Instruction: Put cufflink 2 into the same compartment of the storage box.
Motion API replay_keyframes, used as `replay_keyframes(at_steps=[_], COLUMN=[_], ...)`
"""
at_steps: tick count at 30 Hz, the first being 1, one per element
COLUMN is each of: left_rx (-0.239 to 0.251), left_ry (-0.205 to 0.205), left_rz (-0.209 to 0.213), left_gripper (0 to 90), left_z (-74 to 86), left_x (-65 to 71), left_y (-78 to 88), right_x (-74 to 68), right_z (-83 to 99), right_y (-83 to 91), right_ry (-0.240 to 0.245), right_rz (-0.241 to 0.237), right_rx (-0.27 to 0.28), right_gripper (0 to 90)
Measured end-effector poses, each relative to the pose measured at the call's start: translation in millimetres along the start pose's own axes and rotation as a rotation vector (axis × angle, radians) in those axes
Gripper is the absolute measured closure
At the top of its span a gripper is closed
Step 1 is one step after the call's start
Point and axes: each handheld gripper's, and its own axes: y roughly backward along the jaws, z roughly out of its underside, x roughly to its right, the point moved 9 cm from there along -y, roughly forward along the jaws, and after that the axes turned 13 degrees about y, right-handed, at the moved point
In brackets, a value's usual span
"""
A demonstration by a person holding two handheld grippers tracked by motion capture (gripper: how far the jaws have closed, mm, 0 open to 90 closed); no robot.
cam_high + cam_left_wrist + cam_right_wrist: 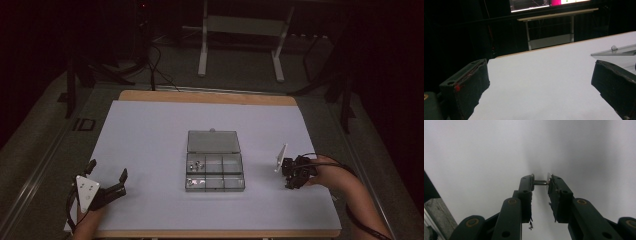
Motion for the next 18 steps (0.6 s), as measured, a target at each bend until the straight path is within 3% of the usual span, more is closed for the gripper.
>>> replay_keyframes(at_steps=[4, 11, 18], left_rx=[0.0, 0.0, 0.001], left_ry=[0.001, 0.0, 0.001], left_rz=[0.0, 0.001, 0.0], left_gripper=[2.4, 2.4, 2.4], left_z=[0.0, 0.0, -0.1], left_x=[-0.1, 0.0, 0.0], left_y=[-0.1, 0.0, 0.0], right_x=[0.5, 0.8, 1.1], right_z=[-12.6, -30.7, -62.8], right_y=[12.5, 22.3, 33.4], right_ry=[0.024, 0.066, 0.135], right_rz=[0.011, 0.021, 0.036], right_rx=[0.027, 0.029, 0.061], right_gripper=[72.0, 72.0, 72.0])
